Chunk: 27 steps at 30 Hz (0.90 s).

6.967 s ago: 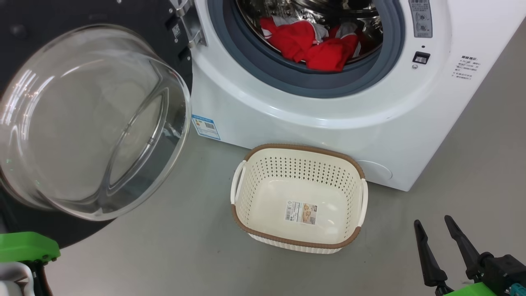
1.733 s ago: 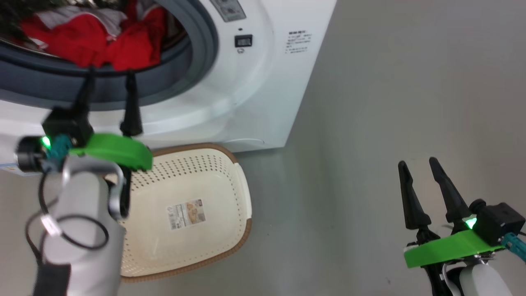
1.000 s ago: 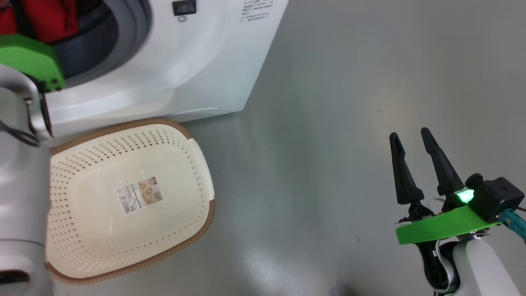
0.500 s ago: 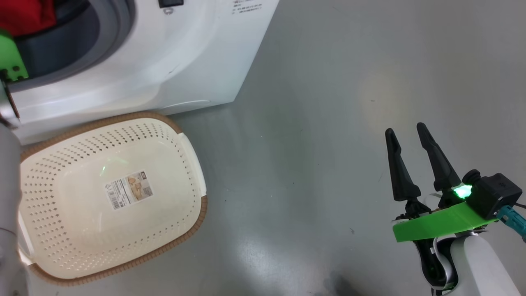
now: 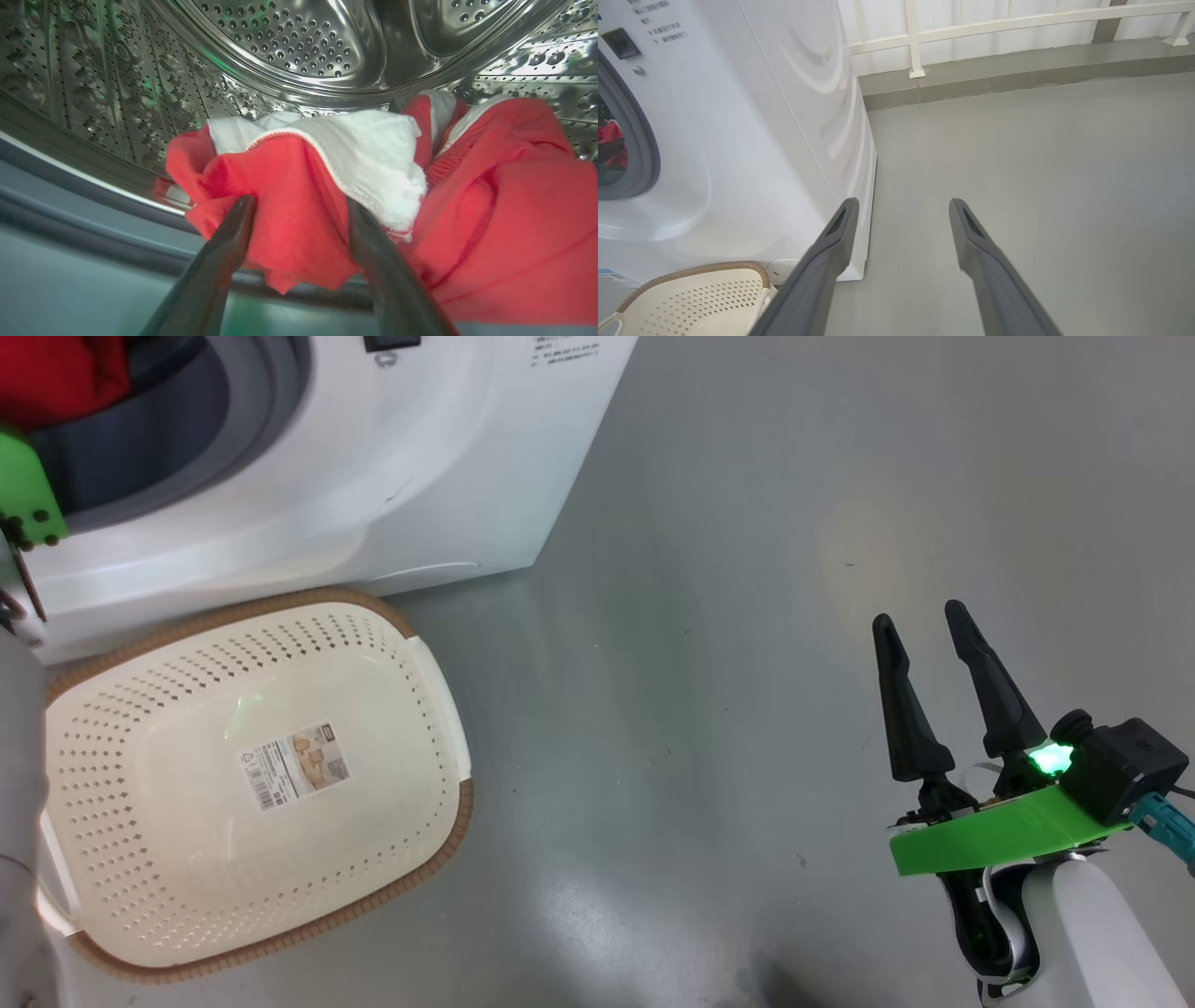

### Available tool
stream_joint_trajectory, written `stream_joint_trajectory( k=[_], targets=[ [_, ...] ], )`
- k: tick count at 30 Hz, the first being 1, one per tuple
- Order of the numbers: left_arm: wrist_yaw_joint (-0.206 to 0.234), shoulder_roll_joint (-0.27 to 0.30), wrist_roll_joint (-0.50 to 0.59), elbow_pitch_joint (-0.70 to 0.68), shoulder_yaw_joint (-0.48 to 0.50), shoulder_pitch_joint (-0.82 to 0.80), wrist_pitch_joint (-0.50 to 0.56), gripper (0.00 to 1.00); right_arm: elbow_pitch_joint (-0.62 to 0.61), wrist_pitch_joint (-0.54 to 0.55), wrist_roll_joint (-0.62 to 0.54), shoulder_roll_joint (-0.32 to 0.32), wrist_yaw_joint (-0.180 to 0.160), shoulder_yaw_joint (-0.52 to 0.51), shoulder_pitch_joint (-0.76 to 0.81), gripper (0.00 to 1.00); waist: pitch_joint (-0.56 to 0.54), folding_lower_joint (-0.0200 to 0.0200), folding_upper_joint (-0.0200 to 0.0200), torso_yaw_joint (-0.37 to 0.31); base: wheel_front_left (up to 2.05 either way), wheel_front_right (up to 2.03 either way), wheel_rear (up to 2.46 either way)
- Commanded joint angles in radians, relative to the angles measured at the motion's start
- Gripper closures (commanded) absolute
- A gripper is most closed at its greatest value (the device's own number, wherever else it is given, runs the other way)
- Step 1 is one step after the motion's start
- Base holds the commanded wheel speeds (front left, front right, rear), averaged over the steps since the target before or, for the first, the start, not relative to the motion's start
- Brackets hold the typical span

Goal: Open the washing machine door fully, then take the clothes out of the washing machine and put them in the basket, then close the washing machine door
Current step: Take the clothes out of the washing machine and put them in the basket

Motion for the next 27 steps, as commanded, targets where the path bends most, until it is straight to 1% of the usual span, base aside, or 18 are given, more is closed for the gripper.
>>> stream_joint_trajectory(
  k=[1, 2, 3, 4, 6, 7, 8, 9, 14, 21, 24, 27],
  targets=[
    [-0.005, 0.042, -0.004, -0.011, 0.0, -0.015, 0.007, 0.0, -0.026, -0.006, 0.022, -0.013, 0.0, 0.025, -0.002, 0.0, -0.002, 0.0, 0.0, 0.001, 0.0, 0.0, 0.0],
    [-0.006, 0.042, -0.007, -0.009, -0.001, -0.015, 0.01, 0.25, -0.026, -0.006, 0.022, -0.013, 0.0, 0.025, -0.002, 0.0, -0.003, 0.0, 0.0, 0.001, 0.0, 0.0, 0.0],
    [-0.006, 0.042, -0.007, -0.009, -0.001, -0.015, 0.01, 0.25, -0.026, -0.006, 0.022, -0.013, 0.0, 0.025, -0.002, 0.0, -0.003, 0.0, 0.0, 0.001, 0.0, 0.0, 0.0],
    [-0.007, 0.041, -0.009, -0.008, -0.002, -0.014, 0.012, 0.39, -0.025, -0.006, 0.022, -0.013, 0.0, 0.026, -0.002, 0.0, -0.004, 0.0, 0.0, 0.0, 0.0, 0.0, 0.0],
    [-0.01, 0.04, -0.012, -0.006, -0.005, -0.012, 0.018, 0.71, -0.025, -0.006, 0.022, -0.013, 0.0, 0.028, -0.002, 0.0, -0.005, 0.0, 0.0, -0.001, 0.0, 0.0, 0.0],
    [-0.011, 0.041, -0.014, -0.005, -0.006, -0.012, 0.02, 0.79, -0.025, -0.006, 0.022, -0.013, 0.0, 0.028, -0.002, 0.0, -0.006, 0.0, 0.0, -0.001, 0.0, 0.0, 0.0],
    [-0.013, 0.041, -0.016, -0.004, -0.007, -0.012, 0.022, 0.94, -0.025, -0.006, 0.023, -0.013, 0.0, 0.028, -0.002, 0.0, -0.007, 0.0, 0.0, -0.001, 0.0, 0.0, 0.0],
    [-0.016, 0.041, -0.018, -0.003, -0.007, -0.011, 0.024, 1.0, -0.025, -0.006, 0.023, -0.013, 0.0, 0.028, -0.002, 0.0, -0.008, 0.0, 0.0, -0.001, 0.0, 0.0, 0.0],
    [-0.025, 0.036, -0.033, -0.001, -0.008, -0.004, 0.016, 1.0, -0.023, -0.006, 0.022, -0.013, 0.0, 0.026, 0.001, 0.0, -0.016, 0.0, 0.0, 0.005, 0.0, 0.0, 0.0],
    [-0.041, 0.009, -0.078, -0.022, 0.015, 0.042, -0.037, 1.0, -0.02, -0.006, 0.013, -0.013, 0.0, 0.012, 0.012, 0.0, -0.042, 0.0, 0.0, 0.032, 0.0, 0.0, 0.0],
    [-0.052, -0.006, -0.101, -0.063, 0.028, 0.083, -0.045, 1.0, -0.021, -0.006, 0.008, -0.013, 0.0, 0.005, 0.018, 0.0, -0.056, 0.0, 0.0, 0.047, 0.0, 0.0, 0.0],
    [-0.06, -0.024, -0.109, -0.173, 0.033, 0.143, -0.046, 1.0, -0.023, -0.006, 0.002, -0.013, 0.0, -0.006, 0.025, 0.0, -0.069, 0.0, 0.0, 0.065, 0.0, 0.0, 0.0]
  ],
)
